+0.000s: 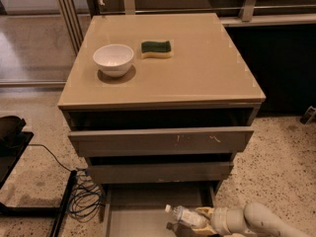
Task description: Pick blue plastic bottle from bottom drawer and place on counter
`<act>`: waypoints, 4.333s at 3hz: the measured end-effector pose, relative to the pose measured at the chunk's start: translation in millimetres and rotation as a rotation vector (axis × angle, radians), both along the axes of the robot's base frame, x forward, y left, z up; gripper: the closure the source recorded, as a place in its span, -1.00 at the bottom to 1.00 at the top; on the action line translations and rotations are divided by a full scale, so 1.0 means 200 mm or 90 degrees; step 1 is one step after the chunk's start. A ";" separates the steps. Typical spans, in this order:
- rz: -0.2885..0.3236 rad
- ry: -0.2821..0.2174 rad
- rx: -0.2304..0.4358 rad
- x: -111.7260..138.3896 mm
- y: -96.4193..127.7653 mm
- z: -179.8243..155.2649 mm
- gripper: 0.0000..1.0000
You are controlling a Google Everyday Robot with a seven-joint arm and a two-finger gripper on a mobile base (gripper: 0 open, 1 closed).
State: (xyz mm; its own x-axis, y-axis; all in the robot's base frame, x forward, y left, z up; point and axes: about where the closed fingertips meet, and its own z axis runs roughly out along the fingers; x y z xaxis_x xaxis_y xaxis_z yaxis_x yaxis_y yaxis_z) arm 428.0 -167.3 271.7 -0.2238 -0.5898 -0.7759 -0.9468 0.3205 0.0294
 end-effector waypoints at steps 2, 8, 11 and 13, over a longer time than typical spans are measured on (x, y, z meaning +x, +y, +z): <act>0.047 -0.091 -0.065 0.02 -0.12 0.78 1.00; 0.234 -0.258 -0.154 0.18 0.01 2.23 1.00; 0.223 -0.311 -0.176 0.19 -0.10 2.71 1.00; 0.286 -0.344 -0.223 0.44 -0.01 2.90 1.00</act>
Offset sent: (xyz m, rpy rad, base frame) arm 0.0147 -0.0481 0.2854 -0.2079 -0.2642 0.1180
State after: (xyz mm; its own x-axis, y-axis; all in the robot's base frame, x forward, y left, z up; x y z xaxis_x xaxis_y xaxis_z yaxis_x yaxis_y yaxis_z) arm 515.5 -169.4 851.5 0.4496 -0.7651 -0.4609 -0.8420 -0.1909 -0.5046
